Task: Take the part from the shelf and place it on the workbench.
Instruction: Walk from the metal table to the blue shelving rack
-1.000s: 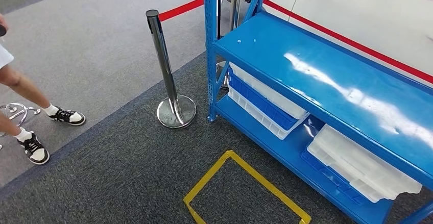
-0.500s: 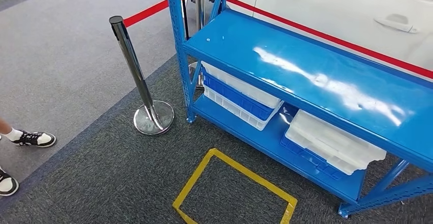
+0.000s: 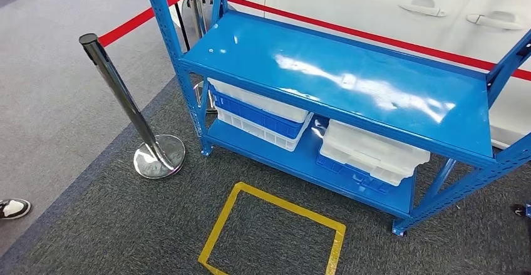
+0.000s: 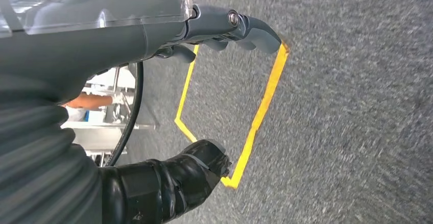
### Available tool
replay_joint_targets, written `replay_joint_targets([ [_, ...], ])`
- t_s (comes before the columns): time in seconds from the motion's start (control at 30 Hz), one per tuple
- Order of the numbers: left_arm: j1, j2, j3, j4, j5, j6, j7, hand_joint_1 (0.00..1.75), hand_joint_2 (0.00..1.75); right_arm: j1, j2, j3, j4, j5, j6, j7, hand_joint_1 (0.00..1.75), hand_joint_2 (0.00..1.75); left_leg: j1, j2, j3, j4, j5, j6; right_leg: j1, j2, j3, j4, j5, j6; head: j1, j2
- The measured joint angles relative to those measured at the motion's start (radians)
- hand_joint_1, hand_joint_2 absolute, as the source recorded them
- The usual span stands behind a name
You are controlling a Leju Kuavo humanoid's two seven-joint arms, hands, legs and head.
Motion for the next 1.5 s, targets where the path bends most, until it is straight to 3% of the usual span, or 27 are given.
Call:
replay_joint_targets([
  [0.07, 0.000, -0.001, 0.000, -0.011, 0.001, -0.001, 0.002, 0.00, 1.75, -0.002, 0.004, -0.002, 0.000, 0.000, 0.000, 0.000, 0.00, 0.00, 0.004, -0.052, -0.023, 0.057, -0.041, -0.010, -0.008, 0.021, 0.001, -0.010, 0.009, -0.012, -0.002, 0.000],
  [0.1, 0.002, -0.002, 0.000, -0.015, 0.002, -0.002, 0.005, 0.00, 1.75, -0.004, 0.006, -0.002, 0.000, 0.001, 0.001, -0.001, 0.00, 0.00, 0.007, -0.085, -0.048, 0.115, -0.074, -0.015, -0.008, 0.030, -0.002, -0.011, 0.012, -0.015, -0.002, 0.000],
  [0.17, 0.004, -0.004, 0.000, -0.023, 0.004, -0.005, 0.014, 0.00, 1.75, -0.006, 0.007, -0.003, 0.000, 0.004, 0.003, -0.004, 0.00, 0.00, 0.011, -0.111, -0.108, 0.238, -0.127, -0.022, -0.009, 0.054, -0.007, -0.009, 0.014, -0.018, -0.003, 0.000],
  [0.2, 0.003, -0.004, 0.000, -0.027, 0.005, -0.005, 0.021, 0.00, 1.75, -0.007, 0.009, -0.003, 0.000, 0.005, 0.004, -0.006, 0.00, 0.00, 0.013, -0.113, -0.124, 0.268, -0.128, -0.024, -0.009, 0.067, -0.009, -0.006, 0.014, -0.017, -0.002, 0.000],
  [0.23, 0.002, -0.005, 0.000, -0.030, 0.006, -0.002, 0.029, 0.00, 1.75, -0.007, 0.011, -0.003, 0.000, 0.007, 0.005, -0.007, 0.00, 0.00, 0.014, -0.115, -0.122, 0.259, -0.108, -0.026, -0.010, 0.081, -0.010, -0.002, 0.013, -0.016, -0.002, 0.000],
  [0.27, 0.000, -0.005, 0.001, -0.031, 0.007, 0.002, 0.036, 0.00, 1.75, -0.008, 0.013, -0.003, 0.000, 0.008, 0.006, -0.009, 0.00, 0.00, 0.017, -0.119, -0.103, 0.213, -0.071, -0.027, -0.011, 0.095, -0.011, 0.003, 0.012, -0.014, -0.003, 0.000],
  [0.33, -0.002, -0.006, 0.004, -0.032, 0.010, 0.010, 0.045, 0.00, 1.75, -0.011, 0.017, -0.003, -0.001, 0.010, 0.008, -0.014, 0.00, 0.00, 0.023, -0.155, -0.051, 0.086, -0.009, -0.028, -0.013, 0.121, -0.017, 0.016, 0.007, -0.004, -0.003, 0.000],
  [0.4, -0.005, -0.007, 0.006, -0.032, 0.011, 0.015, 0.047, 0.00, 1.75, -0.015, 0.020, -0.003, -0.001, 0.013, 0.006, -0.019, 0.00, 0.00, 0.023, -0.187, -0.030, 0.026, 0.007, -0.023, -0.013, 0.142, -0.027, 0.025, 0.007, 0.010, -0.002, 0.000],
  [0.47, -0.011, -0.009, 0.007, -0.032, 0.008, 0.020, 0.045, 0.00, 1.75, -0.013, 0.020, -0.003, -0.001, 0.018, 0.001, -0.024, 0.00, 0.00, 0.021, -0.177, -0.031, 0.022, 0.008, -0.011, -0.014, 0.161, -0.035, 0.022, 0.014, 0.026, -0.001, 0.000],
  [0.5, -0.014, -0.010, 0.007, -0.032, 0.006, 0.024, 0.043, 0.00, 1.75, -0.010, 0.020, -0.003, -0.001, 0.019, -0.001, -0.027, 0.00, 0.00, 0.021, -0.165, -0.030, 0.018, 0.012, -0.003, -0.016, 0.158, -0.037, 0.024, 0.014, 0.031, -0.001, 0.000],
  [0.57, -0.017, -0.015, 0.007, -0.034, 0.003, 0.031, 0.037, 0.00, 1.75, -0.009, 0.021, -0.002, -0.001, 0.017, -0.006, -0.030, 0.00, 0.00, 0.024, -0.141, -0.028, 0.008, 0.022, 0.015, -0.014, 0.116, -0.060, 0.069, -0.017, 0.037, 0.001, 0.000],
  [0.63, -0.016, -0.018, 0.007, -0.038, 0.002, 0.038, 0.032, 0.00, 1.75, -0.013, 0.021, -0.002, -0.001, 0.012, -0.014, -0.027, 0.00, 0.00, 0.019, -0.114, -0.031, 0.006, 0.025, 0.022, -0.012, 0.066, -0.116, 0.187, -0.083, 0.039, 0.004, 0.000],
  [0.7, -0.017, -0.019, 0.005, -0.040, 0.002, 0.042, 0.031, 0.00, 1.75, -0.016, 0.021, -0.004, -0.001, 0.003, -0.028, -0.010, 0.00, 0.00, 0.014, -0.087, -0.035, 0.007, 0.024, 0.024, -0.012, 0.051, -0.159, 0.287, -0.118, 0.041, 0.004, 0.000],
  [0.73, -0.020, -0.019, 0.003, -0.040, 0.001, 0.044, 0.030, 0.00, 1.75, -0.015, 0.021, -0.006, -0.001, 0.000, -0.035, -0.001, 0.00, 0.00, 0.012, -0.075, -0.035, 0.007, 0.023, 0.025, -0.011, 0.048, -0.156, 0.290, -0.110, 0.040, 0.004, 0.000],
  [0.8, -0.026, -0.019, -0.003, -0.040, 0.001, 0.048, 0.029, 0.00, 1.75, -0.013, 0.021, -0.009, 0.000, -0.002, -0.046, 0.014, 0.00, 0.00, 0.009, -0.055, -0.031, 0.007, 0.021, 0.024, -0.008, 0.033, -0.093, 0.186, -0.052, 0.030, 0.004, 0.000],
  [0.87, -0.031, -0.019, -0.008, -0.037, 0.001, 0.056, 0.030, 0.00, 1.75, -0.014, 0.021, -0.012, -0.001, -0.011, -0.058, 0.024, 0.00, 0.00, 0.004, -0.038, -0.027, 0.007, 0.017, 0.019, 0.003, -0.002, -0.025, 0.059, -0.012, 0.013, 0.004, 0.000],
  [0.93, -0.037, -0.017, -0.010, -0.030, 0.000, 0.069, 0.042, 0.00, 1.75, -0.015, 0.022, -0.022, -0.002, -0.035, -0.069, 0.024, 0.00, 0.00, 0.002, -0.025, -0.025, 0.006, 0.014, 0.010, 0.012, -0.016, -0.005, 0.014, -0.008, 0.001, 0.003, 0.000],
  [1.0, -0.043, -0.014, -0.016, -0.021, 0.000, 0.079, 0.068, 0.00, 1.75, -0.010, 0.022, -0.040, -0.002, -0.065, -0.074, 0.010, 0.00, 0.00, 0.000, -0.018, -0.022, 0.004, 0.010, 0.019, 0.009, -0.005, -0.004, 0.009, -0.002, 0.005, 0.002, 0.000],
  [1.07, -0.042, -0.012, -0.028, -0.011, 0.000, 0.087, 0.091, 0.00, 1.75, -0.005, 0.022, -0.057, -0.002, -0.086, -0.074, -0.007, 0.00, 0.87, -0.002, -0.019, -0.021, 0.002, 0.010, 0.027, 0.007, -0.002, -0.003, 0.006, -0.001, 0.008, -0.001, 0.000],
  [1.13, -0.040, -0.012, -0.040, -0.001, 0.000, 0.092, 0.102, 0.00, 1.75, 0.001, 0.021, -0.069, -0.002, -0.100, -0.074, -0.019, 0.00, 1.75, 0.000, -0.020, -0.020, 0.000, 0.014, 0.017, 0.009, -0.003, -0.004, 0.008, -0.003, 0.004, -0.002, 0.000],
  [1.5, -0.040, -0.013, -0.084, 0.065, 0.002, 0.087, 0.103, 0.00, 1.75, 0.017, 0.014, -0.097, -0.001, -0.089, -0.052, -0.014, 0.00, 1.75, 0.001, -0.022, -0.020, -0.005, 0.017, 0.006, 0.011, -0.005, -0.005, 0.010, -0.006, -0.001, -0.002, 0.000],
])
